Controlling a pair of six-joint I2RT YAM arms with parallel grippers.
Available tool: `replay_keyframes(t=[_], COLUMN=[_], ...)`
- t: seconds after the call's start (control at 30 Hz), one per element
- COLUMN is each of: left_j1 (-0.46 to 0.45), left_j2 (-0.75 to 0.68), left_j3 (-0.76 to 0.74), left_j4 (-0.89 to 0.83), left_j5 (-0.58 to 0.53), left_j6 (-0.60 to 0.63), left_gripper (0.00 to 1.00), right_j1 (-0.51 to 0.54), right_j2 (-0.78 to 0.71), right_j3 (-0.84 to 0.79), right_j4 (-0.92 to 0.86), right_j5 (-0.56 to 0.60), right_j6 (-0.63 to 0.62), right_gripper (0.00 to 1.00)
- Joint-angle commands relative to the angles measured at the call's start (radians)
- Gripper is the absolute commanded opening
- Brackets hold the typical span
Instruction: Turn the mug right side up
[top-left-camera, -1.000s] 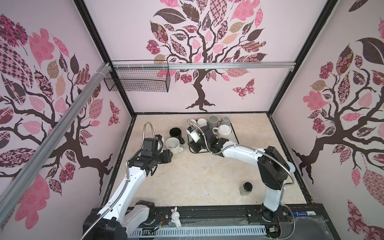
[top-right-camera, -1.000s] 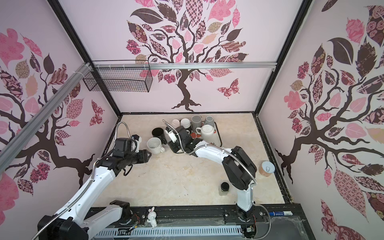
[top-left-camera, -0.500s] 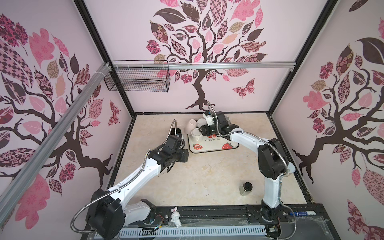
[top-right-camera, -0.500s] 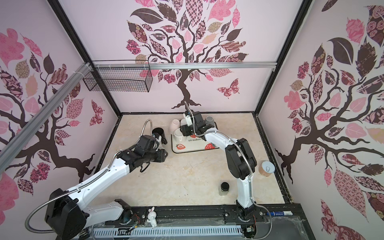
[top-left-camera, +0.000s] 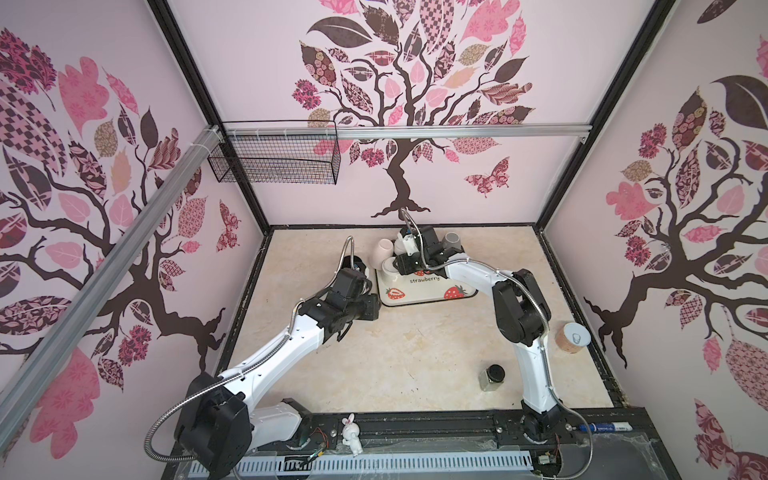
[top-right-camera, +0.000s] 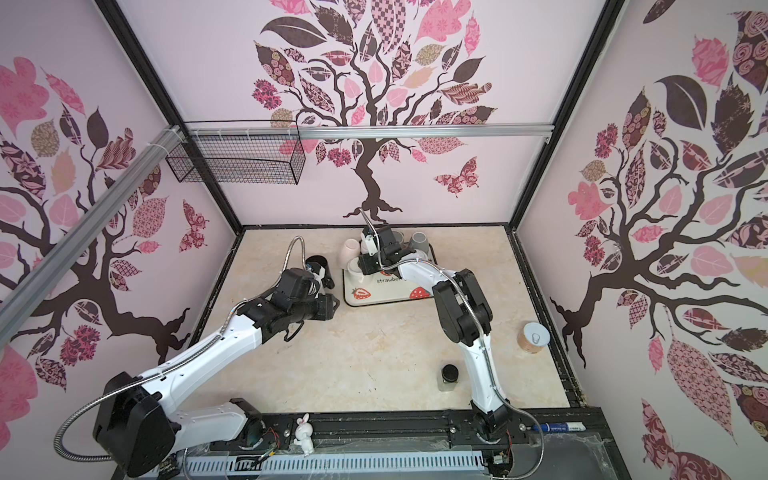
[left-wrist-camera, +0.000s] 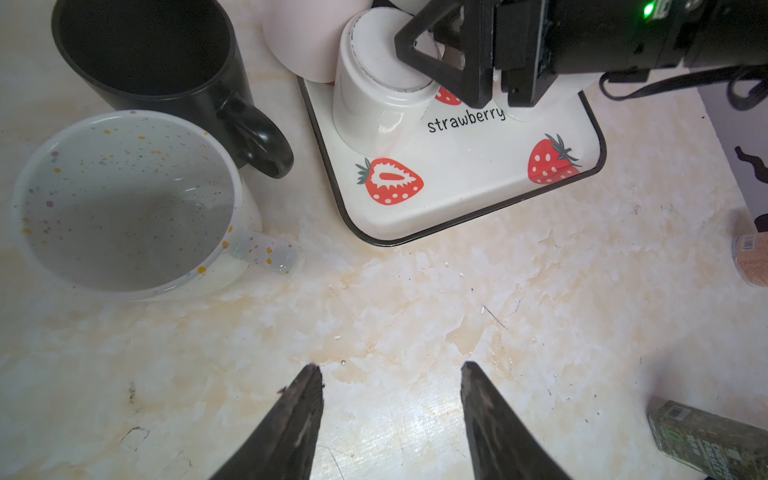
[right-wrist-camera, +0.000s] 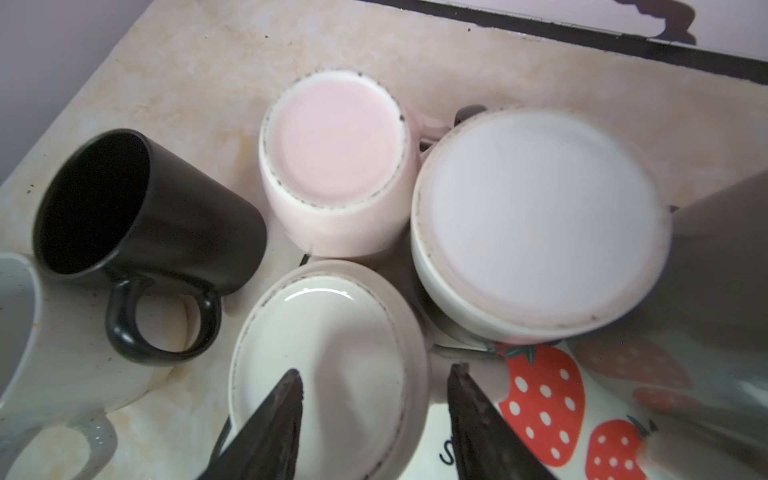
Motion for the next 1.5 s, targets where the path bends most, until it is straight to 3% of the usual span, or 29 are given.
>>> replay_keyframes(t=[0.0,0.17,0.4,0.57,0.7,0.83,1.23,1.47], left_j1=[-0.001,-0.002,0.000,0.000,0.001,0.001,0.000,-0.004], left_j2=[0.032,0.075,0.122,0.173,0.214,0.253,0.353,0.370], left_j3=[0.005,0.047,0.115,0.197,0.262,0.306,0.333,0.244], left_j4=[0.051,0.040,0.050,0.027,0.009,0.005,0.029,0.146], left_j5=[-0.013,-0.010,-0.020,-0.036,-0.028,-0.006,0.104,0.189], left_j6=[-0.020,-0.022,-0.021,-0.005,0.002,0.001,0.001,-0.050], left_gripper=[0.56,0.56,0.56,0.56,0.57,0.56,0.56,0.55], right_j1=[0.003,0.001,0.001,0.002,0.002,-0.002,-0.102,-0.121], right_j2=[0.009,-0.069,-0.142,-0.227,-0.285,-0.303,-0.197,-0.099], right_j3=[-0.010,-0.094,-0.174,-0.252,-0.243,-0.213,-0.183,-0.130], right_j4=[-0.035,-0.015,-0.044,-0.037,-0.050,-0.080,-0.004,-0.001], right_j5=[0.005,0.006,-0.019,-0.083,-0.114,-0.115,-0.158,-0.162], right_j6=[-0.040,-0.061,-0.059,-0.003,0.035,0.029,0.048,0.027], right_gripper=[0.54,0.41,0.34,0.36,0.46,0.48,0.48,0.47])
